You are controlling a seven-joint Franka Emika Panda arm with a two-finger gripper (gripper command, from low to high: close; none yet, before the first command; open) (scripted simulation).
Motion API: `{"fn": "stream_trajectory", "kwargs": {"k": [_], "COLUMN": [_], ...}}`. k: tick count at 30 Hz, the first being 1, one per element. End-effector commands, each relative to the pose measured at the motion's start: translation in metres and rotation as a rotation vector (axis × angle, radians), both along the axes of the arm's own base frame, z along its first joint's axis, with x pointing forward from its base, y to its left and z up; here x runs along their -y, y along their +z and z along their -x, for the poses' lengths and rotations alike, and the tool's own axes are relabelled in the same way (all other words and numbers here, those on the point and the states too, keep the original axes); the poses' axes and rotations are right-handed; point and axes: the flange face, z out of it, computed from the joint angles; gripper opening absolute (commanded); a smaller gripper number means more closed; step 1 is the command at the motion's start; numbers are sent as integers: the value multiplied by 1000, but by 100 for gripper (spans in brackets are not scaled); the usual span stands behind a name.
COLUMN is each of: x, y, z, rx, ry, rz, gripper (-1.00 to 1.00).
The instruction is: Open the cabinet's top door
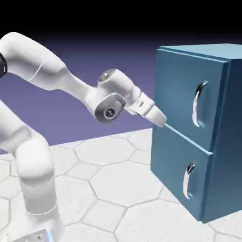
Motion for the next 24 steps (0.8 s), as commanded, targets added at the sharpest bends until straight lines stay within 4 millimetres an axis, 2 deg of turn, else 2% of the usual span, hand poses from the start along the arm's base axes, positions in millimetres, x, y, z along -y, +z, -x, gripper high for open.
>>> {"fn": "stream_trajectory", "kwargs": {"k": [1, 13, 24], "x": [-2, -10, 0], "y": [6, 63, 96], "z": [0, 13, 29], "rx": [13, 168, 290], "ry": [38, 432, 703], "rz": [38, 519, 993], "gripper": [0, 0, 0]}}
